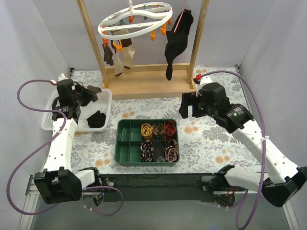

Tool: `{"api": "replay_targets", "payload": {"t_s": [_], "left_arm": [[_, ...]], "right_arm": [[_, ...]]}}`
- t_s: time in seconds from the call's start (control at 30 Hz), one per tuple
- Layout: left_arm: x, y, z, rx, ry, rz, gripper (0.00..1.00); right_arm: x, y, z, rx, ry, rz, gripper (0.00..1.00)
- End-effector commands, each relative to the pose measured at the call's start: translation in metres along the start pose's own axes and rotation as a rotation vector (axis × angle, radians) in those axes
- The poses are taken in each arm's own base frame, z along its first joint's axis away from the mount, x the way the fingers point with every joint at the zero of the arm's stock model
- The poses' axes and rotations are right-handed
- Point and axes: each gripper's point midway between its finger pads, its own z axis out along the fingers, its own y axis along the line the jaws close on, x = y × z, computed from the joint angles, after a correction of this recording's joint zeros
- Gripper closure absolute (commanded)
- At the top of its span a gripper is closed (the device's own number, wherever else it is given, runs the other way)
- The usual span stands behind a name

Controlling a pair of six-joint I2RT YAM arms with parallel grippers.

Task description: Remove the socks clipped to the hanger

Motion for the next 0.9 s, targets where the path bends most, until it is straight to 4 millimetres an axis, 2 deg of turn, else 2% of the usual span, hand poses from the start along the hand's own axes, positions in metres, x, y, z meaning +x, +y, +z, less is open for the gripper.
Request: {"api": "replay_targets", "payload": {"t_s": [0.0, 0.03, 0.17, 0.27, 0.43, 0.47, 0.5, 0.6, 0.63, 0.67, 0.77, 0.83, 0.87], "left_arm": [[0.005, 0.062, 0.015, -0.253, -0.017, -0.096, 1.00], [0.009, 0.065, 0.019, -0.259, 0.000, -0.109, 1.00], [0.022, 0.088, 0.027, -0.341, 0.011, -0.146, 1.00], [0.025, 0.108, 0.026, -0.402, -0.033, -0.142, 1.00], [0.032, 0.120, 0.028, -0.423, -0.028, -0.151, 0.98], [0.035, 0.122, 0.030, -0.428, -0.018, -0.152, 0.94], [0.036, 0.123, 0.031, -0.430, -0.011, -0.154, 0.82], [0.035, 0.120, 0.034, -0.423, -0.004, -0.148, 0.54], [0.033, 0.120, 0.035, -0.422, -0.004, -0.147, 0.38], [0.032, 0.118, 0.035, -0.417, -0.007, -0.146, 0.30], [0.021, 0.108, 0.036, -0.390, -0.018, -0.134, 0.23], [0.012, 0.092, 0.036, -0.336, -0.021, -0.126, 0.22], [0.002, 0.077, 0.038, -0.274, -0.038, -0.110, 0.22]], "right_arm": [[-0.002, -0.022, -0.001, 0.106, 0.003, 0.024, 0.02], [0.001, -0.035, 0.001, 0.180, 0.028, 0.034, 0.02], [0.004, -0.057, 0.003, 0.347, 0.093, 0.105, 0.02], [0.004, -0.056, 0.006, 0.347, 0.122, 0.086, 0.02], [0.001, -0.058, 0.003, 0.334, 0.101, 0.033, 0.02], [0.003, -0.059, 0.003, 0.328, 0.102, 0.011, 0.02], [-0.002, -0.058, 0.003, 0.320, 0.079, 0.003, 0.02], [-0.008, -0.055, -0.003, 0.287, 0.045, -0.047, 0.02], [-0.009, -0.055, -0.004, 0.284, 0.039, -0.051, 0.02], [-0.010, -0.054, -0.004, 0.276, 0.039, -0.054, 0.02], [-0.008, -0.046, -0.001, 0.227, 0.058, -0.074, 0.02], [-0.005, -0.040, 0.004, 0.196, 0.079, -0.073, 0.02], [-0.003, -0.038, 0.005, 0.183, 0.085, -0.076, 0.02]]}}
